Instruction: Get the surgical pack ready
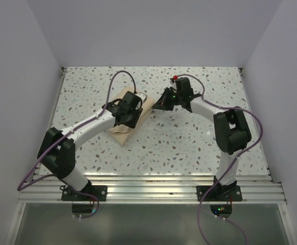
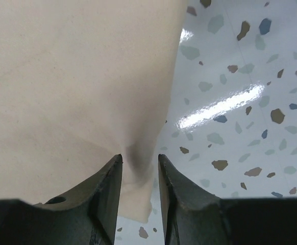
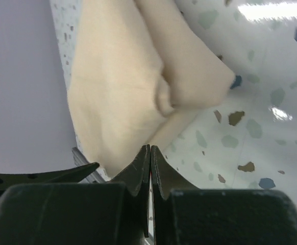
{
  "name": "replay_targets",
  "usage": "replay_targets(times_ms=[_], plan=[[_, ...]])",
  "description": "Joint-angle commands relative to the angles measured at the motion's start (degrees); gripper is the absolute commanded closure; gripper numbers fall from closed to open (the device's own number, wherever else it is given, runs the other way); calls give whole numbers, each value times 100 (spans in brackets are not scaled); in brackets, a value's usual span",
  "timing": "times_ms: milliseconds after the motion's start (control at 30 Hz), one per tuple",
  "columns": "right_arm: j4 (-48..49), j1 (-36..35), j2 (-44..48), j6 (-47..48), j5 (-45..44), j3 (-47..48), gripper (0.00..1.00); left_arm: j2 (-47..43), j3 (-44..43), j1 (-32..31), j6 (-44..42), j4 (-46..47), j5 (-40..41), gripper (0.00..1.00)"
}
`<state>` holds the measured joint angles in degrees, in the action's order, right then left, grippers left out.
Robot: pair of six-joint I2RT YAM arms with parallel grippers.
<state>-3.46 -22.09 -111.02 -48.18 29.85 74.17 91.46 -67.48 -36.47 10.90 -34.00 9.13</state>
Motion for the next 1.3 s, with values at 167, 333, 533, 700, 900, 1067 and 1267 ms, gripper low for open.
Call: replay_targets(times_ms=[167,333,533,700,900,1067,1267], plan=[[1223,-102,-331,-410,943,1108,100,-243,-854,52,123,-2,-472,63],[2111,-340,-1165,-1052,1392,1398,100,38,-959,359,307,288,-1095,68],[2394,-410,-1150,-948,1462,548,100,284,-872,869,466,798,-1799,70],[2394,-375,-1264,-737,1428,194,100,635,-793,966,519,1131,-2230,71],[1911,-375,-1396,-438,1366,343,100,847,-354,984,624,1483,-2503,72],[1438,-358,-1212,-332,1357,641,100,654,-11,984,624,1554,-2468,72],[760,-349,-1027,37,1304,1363,100,514,604,992,791,1729,-2503,73]])
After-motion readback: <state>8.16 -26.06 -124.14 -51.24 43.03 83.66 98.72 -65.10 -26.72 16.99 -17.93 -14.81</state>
